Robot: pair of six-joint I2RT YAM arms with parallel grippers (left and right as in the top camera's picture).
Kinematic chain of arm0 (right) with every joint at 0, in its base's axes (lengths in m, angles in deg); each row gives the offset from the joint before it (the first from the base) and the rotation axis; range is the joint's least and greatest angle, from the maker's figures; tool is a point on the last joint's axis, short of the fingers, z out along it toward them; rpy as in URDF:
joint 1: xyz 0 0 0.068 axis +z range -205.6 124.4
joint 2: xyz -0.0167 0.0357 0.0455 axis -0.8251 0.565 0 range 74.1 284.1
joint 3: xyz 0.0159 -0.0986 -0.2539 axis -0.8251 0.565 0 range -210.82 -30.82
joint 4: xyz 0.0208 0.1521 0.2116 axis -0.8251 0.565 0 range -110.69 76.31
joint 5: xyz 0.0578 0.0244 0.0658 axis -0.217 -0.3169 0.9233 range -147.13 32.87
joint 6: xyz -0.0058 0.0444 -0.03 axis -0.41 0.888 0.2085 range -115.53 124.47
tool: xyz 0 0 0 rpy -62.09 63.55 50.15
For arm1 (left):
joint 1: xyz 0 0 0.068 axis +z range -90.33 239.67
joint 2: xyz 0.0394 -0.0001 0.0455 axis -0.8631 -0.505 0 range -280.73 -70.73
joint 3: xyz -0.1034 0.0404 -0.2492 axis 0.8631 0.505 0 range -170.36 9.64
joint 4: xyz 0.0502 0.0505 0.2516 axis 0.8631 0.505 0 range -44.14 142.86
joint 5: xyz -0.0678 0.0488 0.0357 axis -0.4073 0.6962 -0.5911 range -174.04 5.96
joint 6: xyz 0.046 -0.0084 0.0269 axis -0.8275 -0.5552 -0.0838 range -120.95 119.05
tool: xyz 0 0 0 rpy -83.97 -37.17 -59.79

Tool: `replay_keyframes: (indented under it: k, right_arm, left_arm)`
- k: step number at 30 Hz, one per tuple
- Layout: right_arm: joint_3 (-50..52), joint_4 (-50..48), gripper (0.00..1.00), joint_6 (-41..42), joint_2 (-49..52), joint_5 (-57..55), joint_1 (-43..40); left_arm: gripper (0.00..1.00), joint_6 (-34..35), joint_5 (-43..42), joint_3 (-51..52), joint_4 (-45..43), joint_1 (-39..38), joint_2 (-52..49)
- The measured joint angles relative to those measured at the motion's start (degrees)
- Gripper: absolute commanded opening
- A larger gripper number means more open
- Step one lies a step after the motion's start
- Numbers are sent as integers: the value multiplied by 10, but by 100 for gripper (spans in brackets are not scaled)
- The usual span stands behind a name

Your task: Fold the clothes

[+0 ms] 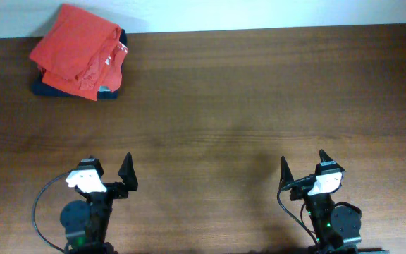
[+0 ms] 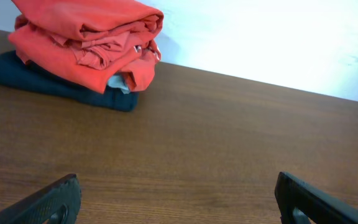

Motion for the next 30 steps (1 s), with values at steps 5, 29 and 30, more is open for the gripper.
replay_keyframes:
  k: [5, 29, 30]
  right_arm:
    - [0, 0, 99, 0, 0, 0, 0]
    - [0, 0, 99, 0, 0, 0, 0]
    - [0, 0, 98, 0, 0, 0, 0]
  left_arm:
    - [100, 0, 1, 23, 1, 0, 37]
    - [99, -54, 85, 34, 95, -57, 199]
    - [99, -54, 85, 34, 95, -57, 199]
